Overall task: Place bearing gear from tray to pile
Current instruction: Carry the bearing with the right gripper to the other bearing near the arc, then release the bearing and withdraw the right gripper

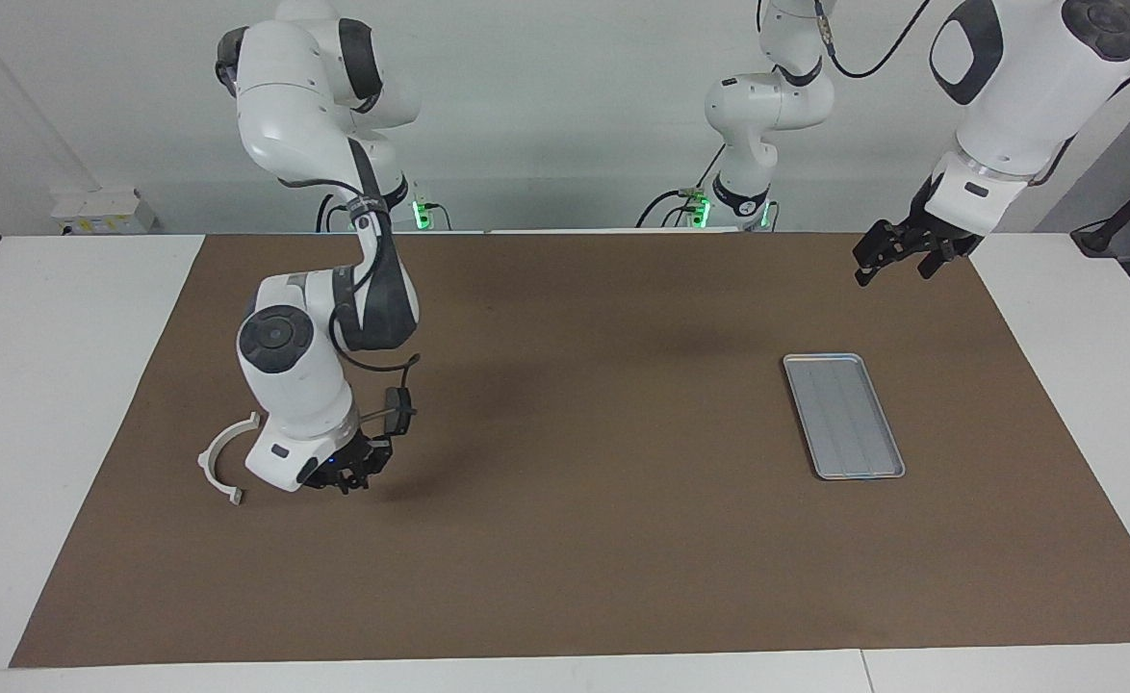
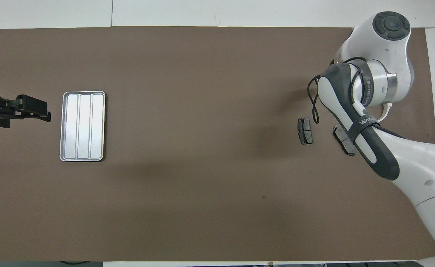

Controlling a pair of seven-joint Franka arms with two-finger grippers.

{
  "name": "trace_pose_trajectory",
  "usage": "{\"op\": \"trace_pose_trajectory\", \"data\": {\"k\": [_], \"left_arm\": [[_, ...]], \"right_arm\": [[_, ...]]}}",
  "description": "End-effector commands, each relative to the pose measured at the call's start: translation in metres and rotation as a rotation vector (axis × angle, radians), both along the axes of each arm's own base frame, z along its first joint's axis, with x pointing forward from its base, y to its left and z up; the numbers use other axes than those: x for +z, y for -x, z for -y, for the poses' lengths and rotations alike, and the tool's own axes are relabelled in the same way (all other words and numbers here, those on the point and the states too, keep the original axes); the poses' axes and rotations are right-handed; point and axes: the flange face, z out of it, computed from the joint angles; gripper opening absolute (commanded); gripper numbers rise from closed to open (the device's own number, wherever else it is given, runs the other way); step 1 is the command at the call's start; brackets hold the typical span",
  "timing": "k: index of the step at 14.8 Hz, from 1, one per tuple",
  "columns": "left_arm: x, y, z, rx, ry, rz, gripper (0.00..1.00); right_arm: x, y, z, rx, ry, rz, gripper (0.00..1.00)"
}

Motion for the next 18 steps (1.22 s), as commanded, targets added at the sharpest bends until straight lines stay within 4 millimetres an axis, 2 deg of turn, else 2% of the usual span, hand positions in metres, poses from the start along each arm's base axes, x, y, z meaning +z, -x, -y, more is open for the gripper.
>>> {"op": "trace_pose_trajectory", "data": {"k": [1,9,17,18], "left_arm": [[0.004,0.003,0.000,-0.007,-0.005,0.013,1.00],[0.003,0.003,0.000,-0.007,-0.005,0.010,1.00],[0.003,0.003,0.000,-0.007,-0.005,0.010,1.00],[0.004,0.003,0.000,-0.007,-0.005,0.012,1.00]], "right_arm": [[-0.007,0.026,0.002,0.014,-0.026,0.002,0.00],[-0.035,0.053,0.001,0.015,-0.028,-0.003,0.00],[-0.041,0.059,0.008,0.004,-0.029,-0.014,0.00],[-0.042,0.059,0.009,0.005,-0.027,-0.015,0.05]]}}
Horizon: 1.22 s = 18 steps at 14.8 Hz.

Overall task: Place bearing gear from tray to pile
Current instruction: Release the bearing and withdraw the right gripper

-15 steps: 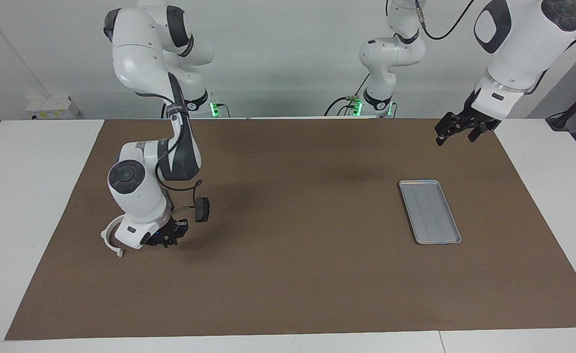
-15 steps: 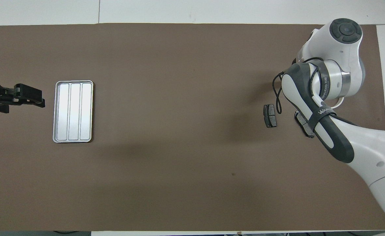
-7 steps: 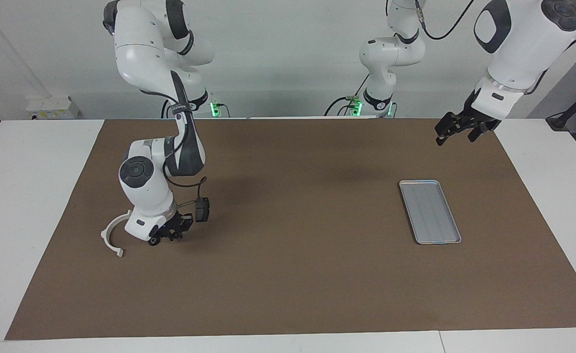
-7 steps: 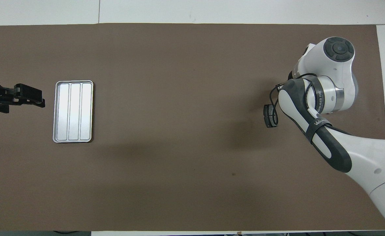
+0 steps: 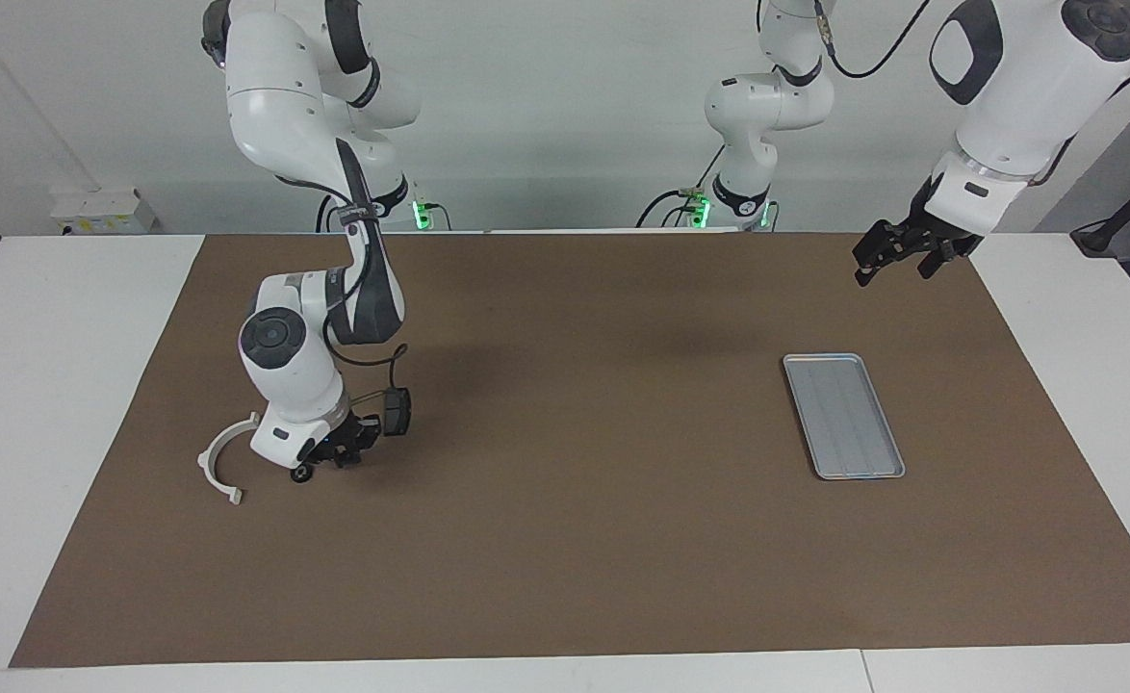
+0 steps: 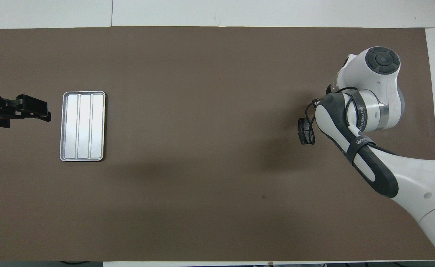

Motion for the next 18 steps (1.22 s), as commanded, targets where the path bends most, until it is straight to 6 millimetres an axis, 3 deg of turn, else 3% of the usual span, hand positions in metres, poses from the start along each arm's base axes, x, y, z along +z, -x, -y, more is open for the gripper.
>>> {"op": "trace_pose_trajectory", "data": {"k": [1,2,4,8,10,12,16,18], "left_arm": [[0.004,0.003,0.000,-0.007,-0.005,0.012,1.00],[0.003,0.003,-0.001,-0.007,-0.005,0.010,1.00],[0.004,0.003,0.000,-0.007,-0.005,0.012,1.00],[0.004,0.003,0.000,-0.007,-0.005,0.012,1.00],[0.004,0.003,0.000,-0.007,-0.005,0.012,1.00],[0.004,0.003,-0.001,-0.007,-0.005,0.012,1.00],[0.004,0.003,0.000,-0.007,-0.005,0.013,1.00],[0.004,0.003,0.000,-0.007,-0.005,0.012,1.00]], "right_arm": [[0.004,0.008,0.003,-0.003,-0.022,0.011,0.12],[0.004,0.008,0.004,-0.006,-0.022,0.010,0.24],[0.005,0.008,0.004,-0.009,-0.022,0.013,0.36],[0.007,0.005,0.002,-0.013,-0.023,0.024,0.74],[0.018,-0.001,-0.002,-0.025,-0.026,0.058,0.93],[0.035,-0.009,-0.006,-0.043,-0.028,0.085,1.00],[0.085,-0.013,0.003,-0.078,-0.022,0.124,1.00],[0.134,0.001,0.010,-0.114,-0.019,0.138,1.00]]}}
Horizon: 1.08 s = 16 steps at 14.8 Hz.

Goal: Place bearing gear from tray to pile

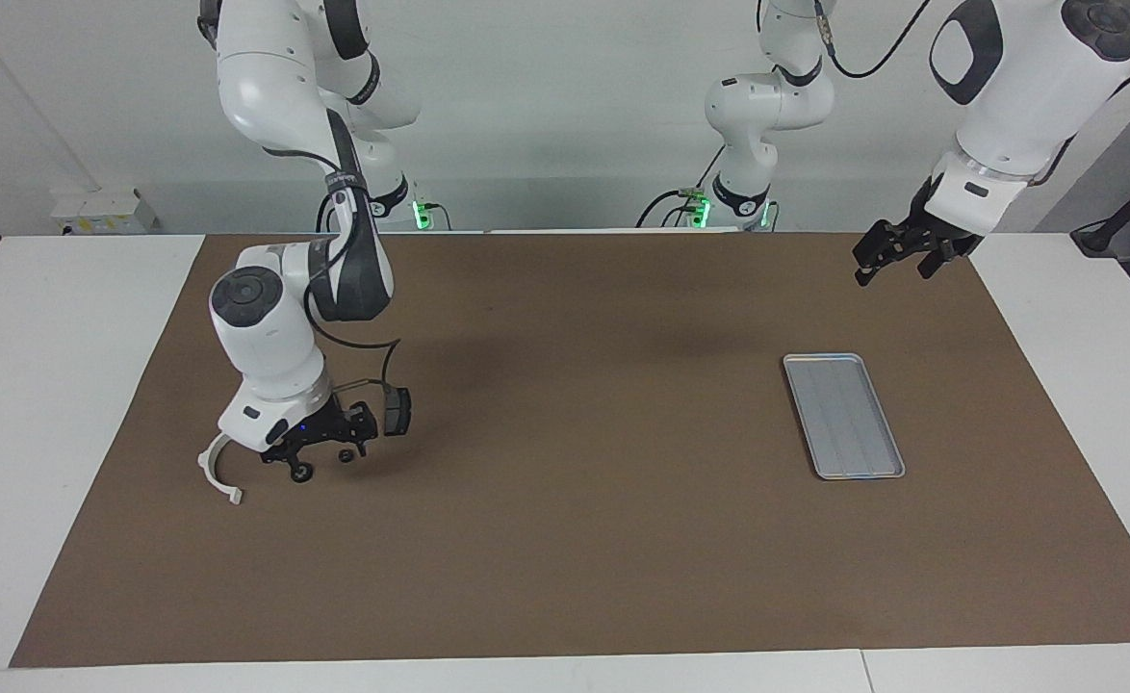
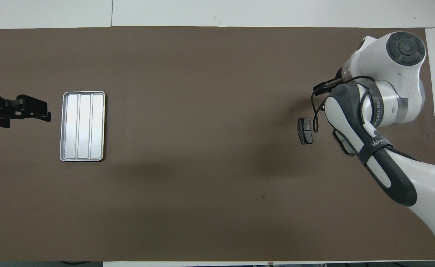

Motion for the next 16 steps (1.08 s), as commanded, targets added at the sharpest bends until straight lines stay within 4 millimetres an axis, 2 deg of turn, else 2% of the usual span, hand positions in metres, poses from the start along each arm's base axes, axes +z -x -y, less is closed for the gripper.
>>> {"op": "trace_pose_trajectory", "data": {"k": [1,5,6,7,9,11,14,16], "left_arm": [[0.004,0.003,0.000,-0.007,-0.005,0.012,1.00],[0.004,0.003,0.000,-0.007,-0.005,0.013,1.00],[0.004,0.003,0.000,-0.007,-0.005,0.012,1.00],[0.004,0.003,0.000,-0.007,-0.005,0.012,1.00],[0.004,0.003,0.000,-0.007,-0.005,0.012,1.00],[0.004,0.003,0.000,-0.007,-0.005,0.013,1.00],[0.003,0.003,-0.001,-0.007,-0.005,0.010,1.00],[0.004,0.003,0.000,-0.007,-0.005,0.013,1.00]], "right_arm": [[0.073,0.025,0.012,-0.054,-0.012,0.014,1.00],[0.183,0.073,0.019,-0.081,-0.006,0.007,1.00],[0.207,0.087,0.021,-0.105,-0.007,-0.018,1.00],[0.221,0.099,0.023,-0.122,-0.005,-0.040,1.00],[0.241,0.118,0.026,-0.134,-0.002,-0.048,1.00],[0.249,0.135,0.039,-0.189,-0.002,-0.070,1.00],[0.237,0.143,0.046,-0.205,-0.002,-0.089,1.00],[0.240,0.141,0.042,-0.193,-0.004,-0.063,1.00]]}}
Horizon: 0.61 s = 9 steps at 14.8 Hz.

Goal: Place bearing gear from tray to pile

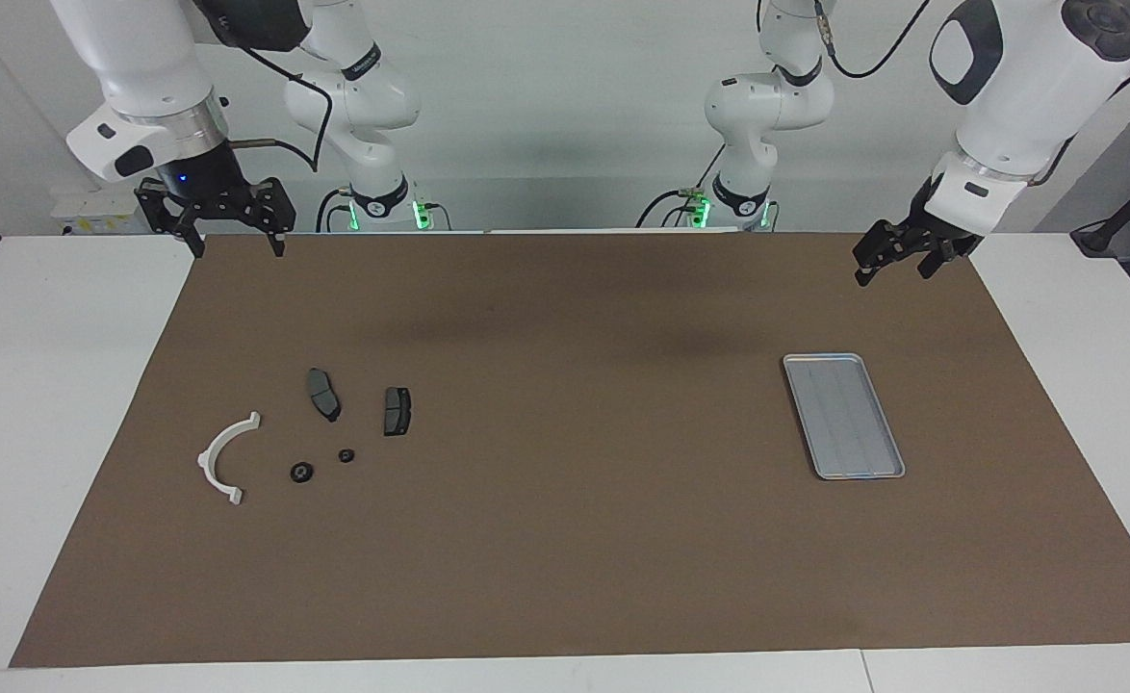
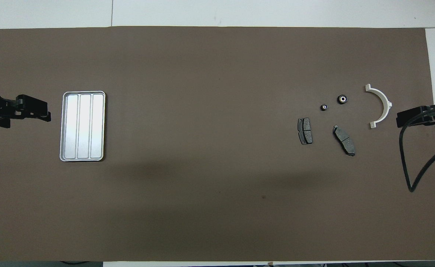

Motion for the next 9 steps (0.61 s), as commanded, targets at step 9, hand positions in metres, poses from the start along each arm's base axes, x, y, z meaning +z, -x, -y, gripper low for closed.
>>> {"op": "trace_pose_trajectory", "data": {"k": [9], "left_arm": [[0.004,0.003,0.000,-0.007,-0.005,0.012,1.00]], "right_arm": [[0.000,0.003,-0.022,-0.005,-0.099,0.027,1.00]]}}
